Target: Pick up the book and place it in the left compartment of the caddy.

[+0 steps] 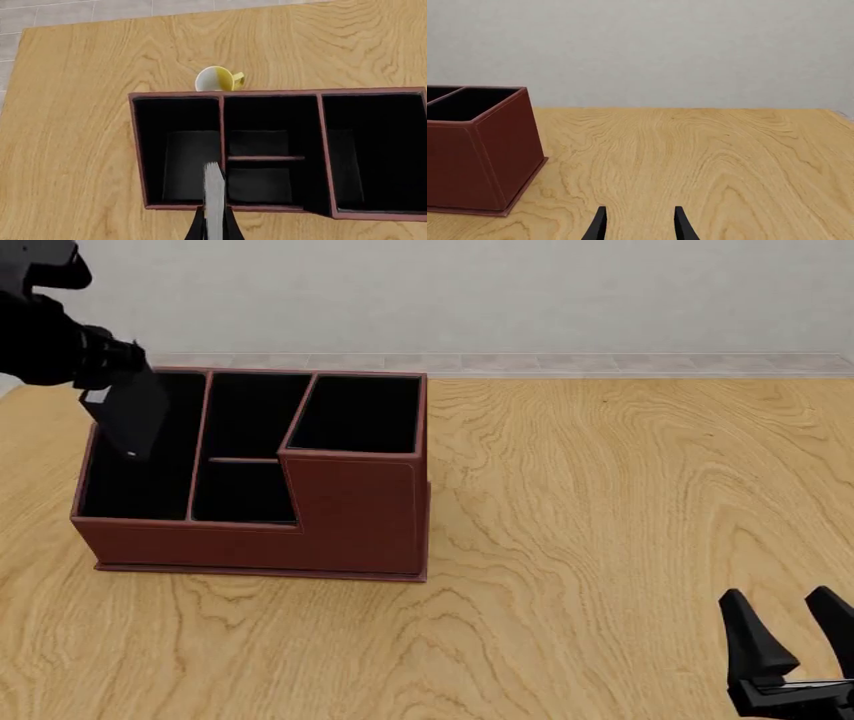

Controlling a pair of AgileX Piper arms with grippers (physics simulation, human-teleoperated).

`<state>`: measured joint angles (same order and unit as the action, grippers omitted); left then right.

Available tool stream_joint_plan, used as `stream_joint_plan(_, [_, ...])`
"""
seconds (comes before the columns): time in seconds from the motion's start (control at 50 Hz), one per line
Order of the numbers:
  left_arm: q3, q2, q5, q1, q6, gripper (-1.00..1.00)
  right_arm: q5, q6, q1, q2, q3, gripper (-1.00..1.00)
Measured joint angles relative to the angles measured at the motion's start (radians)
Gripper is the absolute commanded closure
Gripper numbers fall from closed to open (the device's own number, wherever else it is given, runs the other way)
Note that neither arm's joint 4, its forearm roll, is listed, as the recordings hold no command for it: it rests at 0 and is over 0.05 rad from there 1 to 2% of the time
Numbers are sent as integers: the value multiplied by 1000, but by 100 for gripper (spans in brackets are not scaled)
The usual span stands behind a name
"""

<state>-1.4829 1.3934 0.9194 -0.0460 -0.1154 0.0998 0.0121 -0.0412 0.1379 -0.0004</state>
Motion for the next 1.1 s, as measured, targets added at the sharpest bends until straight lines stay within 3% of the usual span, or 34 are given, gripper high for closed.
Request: stream_joint_plan(1.1, [71,116,-188,-67,10,100,-18,-2,1,-25,0,-100])
